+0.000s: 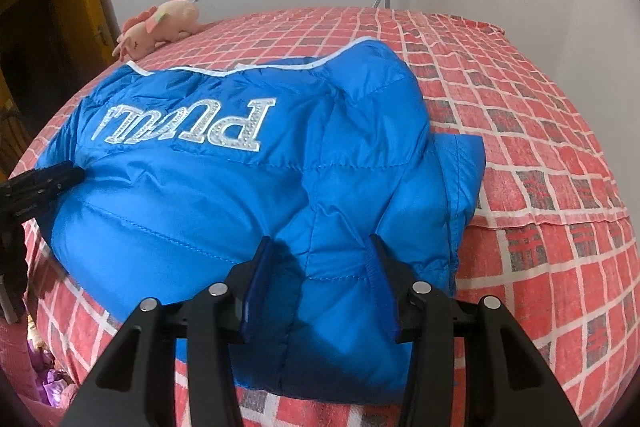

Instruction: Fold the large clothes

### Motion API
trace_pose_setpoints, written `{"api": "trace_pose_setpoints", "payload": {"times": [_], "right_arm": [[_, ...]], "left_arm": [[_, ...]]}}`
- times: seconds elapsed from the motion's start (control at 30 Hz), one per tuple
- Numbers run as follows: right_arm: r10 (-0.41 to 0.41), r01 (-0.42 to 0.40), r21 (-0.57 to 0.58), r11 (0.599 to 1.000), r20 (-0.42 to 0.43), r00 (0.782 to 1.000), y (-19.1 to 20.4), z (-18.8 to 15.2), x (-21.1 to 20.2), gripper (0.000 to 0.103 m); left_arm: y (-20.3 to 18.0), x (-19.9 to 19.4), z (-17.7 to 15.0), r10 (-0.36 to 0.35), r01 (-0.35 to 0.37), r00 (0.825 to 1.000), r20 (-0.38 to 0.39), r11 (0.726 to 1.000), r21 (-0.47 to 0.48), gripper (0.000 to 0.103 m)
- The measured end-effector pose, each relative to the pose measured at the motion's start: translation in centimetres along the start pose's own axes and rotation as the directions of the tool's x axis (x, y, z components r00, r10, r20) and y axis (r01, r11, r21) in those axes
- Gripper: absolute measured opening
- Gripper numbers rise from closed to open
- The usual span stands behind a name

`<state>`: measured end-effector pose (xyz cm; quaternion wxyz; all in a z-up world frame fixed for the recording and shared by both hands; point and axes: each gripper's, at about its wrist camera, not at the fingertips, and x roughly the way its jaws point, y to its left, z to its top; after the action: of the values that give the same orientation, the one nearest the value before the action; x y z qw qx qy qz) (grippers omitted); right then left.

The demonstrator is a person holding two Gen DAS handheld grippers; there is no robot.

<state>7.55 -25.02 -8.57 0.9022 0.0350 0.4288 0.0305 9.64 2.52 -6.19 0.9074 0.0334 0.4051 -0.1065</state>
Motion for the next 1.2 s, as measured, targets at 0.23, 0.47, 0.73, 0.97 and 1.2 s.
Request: {"api": "trace_pose_setpoints", "payload": {"times": [0.23, 0.47, 0.73, 0.97, 1.2], "right_arm": [[0.067, -0.067, 0.007, 0.998, -0.017, 0.998, -0.9, 0.7, -2.7, 0.047], [0.058, -0.059, -0.016, 0.998, -0.075, 0.995, -1.7, 0.2, -3.1, 0.047], [0.084, -0.085, -0.008, 0.996, -0.082, 0.993, -2.2, -0.2, -2.4, 0.047], [0.079, -0.081, -0.013, 0.997, -0.089, 0.993, -2.1, 0.0, -1.8, 0.048], [0.092, -0.092, 0.002, 0.996, -0.109, 0.990, -2.3, 0.2, -1.3, 0.049]], "left_arm": [[1.5, -5.6, -1.2, 0.015, -0.014, 1.000, 0.009, 0.997, -0.077, 0.065], [4.3, -6.0, -4.2, -0.037, 0.007, 0.991, -0.131, 0.975, -0.223, 0.071], [6.5, -2.8, -4.3, -0.163, 0.100, 0.976, -0.143, 0.924, -0.369, 0.080], [8.9, -0.1, -3.9, -0.331, 0.239, 0.940, -0.080, 0.810, -0.536, 0.081], [9.9, 2.0, -2.9, -0.383, 0.293, 0.924, -0.027, 0.750, -0.593, 0.072]]}}
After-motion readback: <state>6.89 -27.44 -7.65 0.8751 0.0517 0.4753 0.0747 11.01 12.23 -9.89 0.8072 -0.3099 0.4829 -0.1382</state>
